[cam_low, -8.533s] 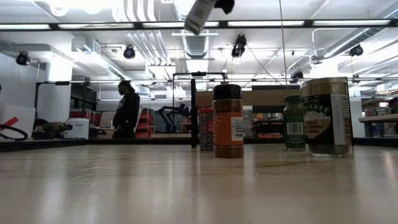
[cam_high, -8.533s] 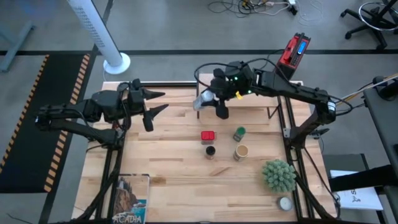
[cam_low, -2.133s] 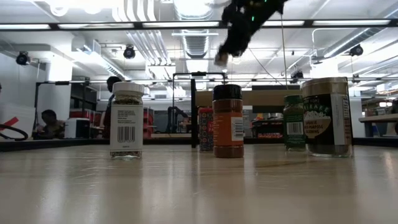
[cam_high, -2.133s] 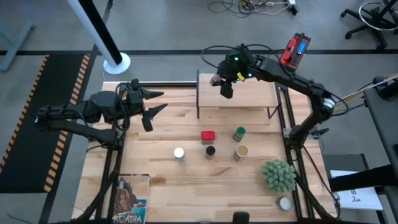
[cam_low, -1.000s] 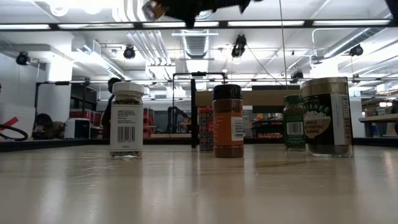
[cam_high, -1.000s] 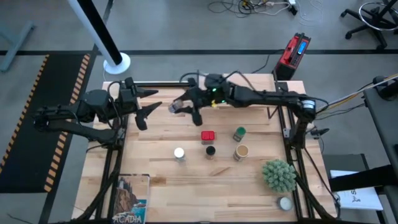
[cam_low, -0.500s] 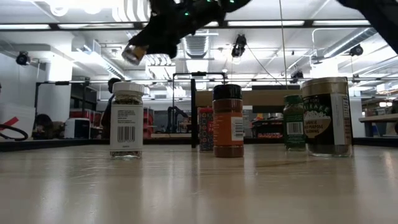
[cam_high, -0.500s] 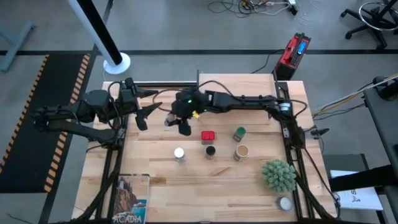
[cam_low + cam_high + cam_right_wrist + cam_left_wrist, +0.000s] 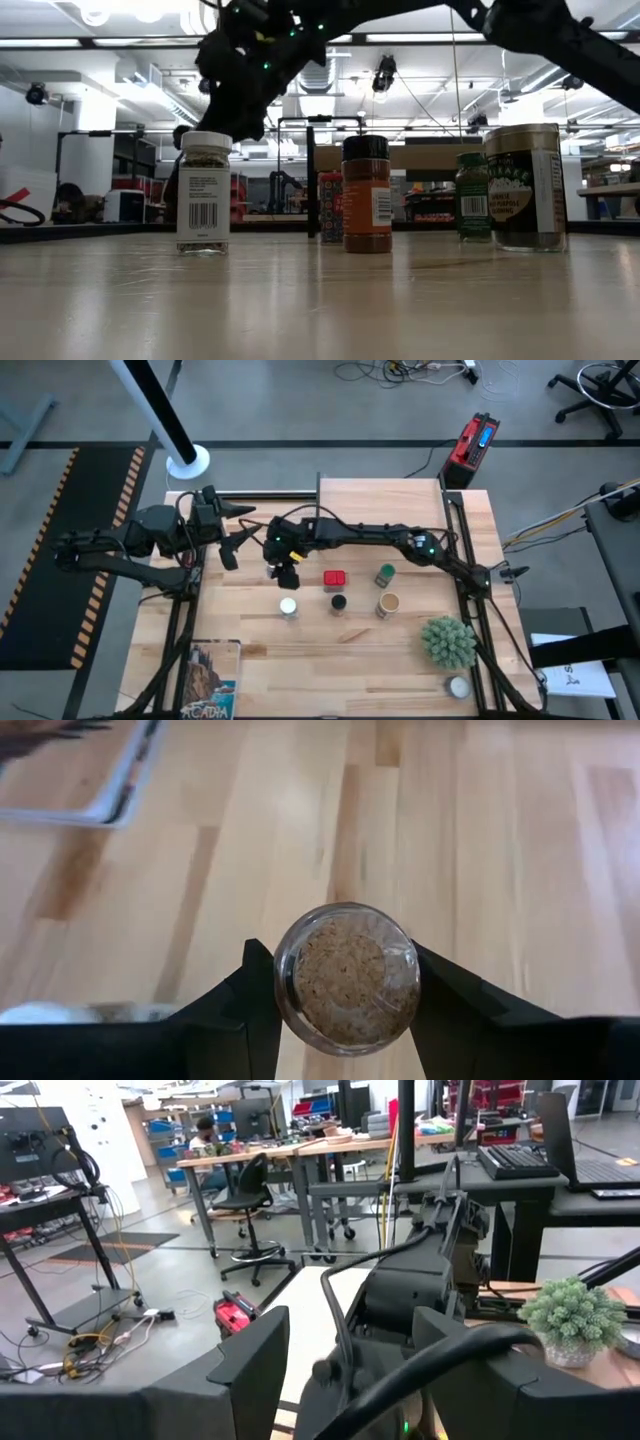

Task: Shelf spices
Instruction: Remove the light brown seasoning bottle from the shelf

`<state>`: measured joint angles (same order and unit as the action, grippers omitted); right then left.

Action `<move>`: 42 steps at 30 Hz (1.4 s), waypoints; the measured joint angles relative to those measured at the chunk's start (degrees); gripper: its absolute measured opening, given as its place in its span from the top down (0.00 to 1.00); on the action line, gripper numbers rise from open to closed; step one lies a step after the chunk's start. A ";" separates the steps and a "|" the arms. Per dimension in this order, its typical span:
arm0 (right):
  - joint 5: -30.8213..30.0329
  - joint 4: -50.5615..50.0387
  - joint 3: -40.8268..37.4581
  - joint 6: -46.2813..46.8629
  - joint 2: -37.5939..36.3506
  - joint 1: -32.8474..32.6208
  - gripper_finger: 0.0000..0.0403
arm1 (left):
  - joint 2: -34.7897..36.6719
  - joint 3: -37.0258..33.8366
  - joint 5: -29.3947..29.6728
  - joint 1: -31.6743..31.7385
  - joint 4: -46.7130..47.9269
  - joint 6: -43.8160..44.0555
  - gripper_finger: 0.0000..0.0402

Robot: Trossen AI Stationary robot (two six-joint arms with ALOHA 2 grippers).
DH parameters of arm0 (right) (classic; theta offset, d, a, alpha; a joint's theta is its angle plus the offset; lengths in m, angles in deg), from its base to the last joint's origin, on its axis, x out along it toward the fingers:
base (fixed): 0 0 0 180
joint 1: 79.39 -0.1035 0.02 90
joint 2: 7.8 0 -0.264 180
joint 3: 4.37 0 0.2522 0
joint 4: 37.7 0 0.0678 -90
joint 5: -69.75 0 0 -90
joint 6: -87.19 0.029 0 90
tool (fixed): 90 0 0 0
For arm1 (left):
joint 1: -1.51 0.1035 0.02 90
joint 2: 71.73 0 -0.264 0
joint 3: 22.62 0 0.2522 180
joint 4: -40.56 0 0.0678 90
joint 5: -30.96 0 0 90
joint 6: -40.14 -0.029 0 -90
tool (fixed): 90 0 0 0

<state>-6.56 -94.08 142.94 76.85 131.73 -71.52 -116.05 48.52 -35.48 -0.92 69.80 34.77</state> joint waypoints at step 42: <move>-6.66 3.03 -11.95 2.90 1.61 -1.74 0.61 | -1.30 0.46 0.09 -0.01 14.89 5.43 0.49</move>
<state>-13.22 -91.05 130.99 79.75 133.33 -73.26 -117.35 48.98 -35.39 -0.93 84.69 40.20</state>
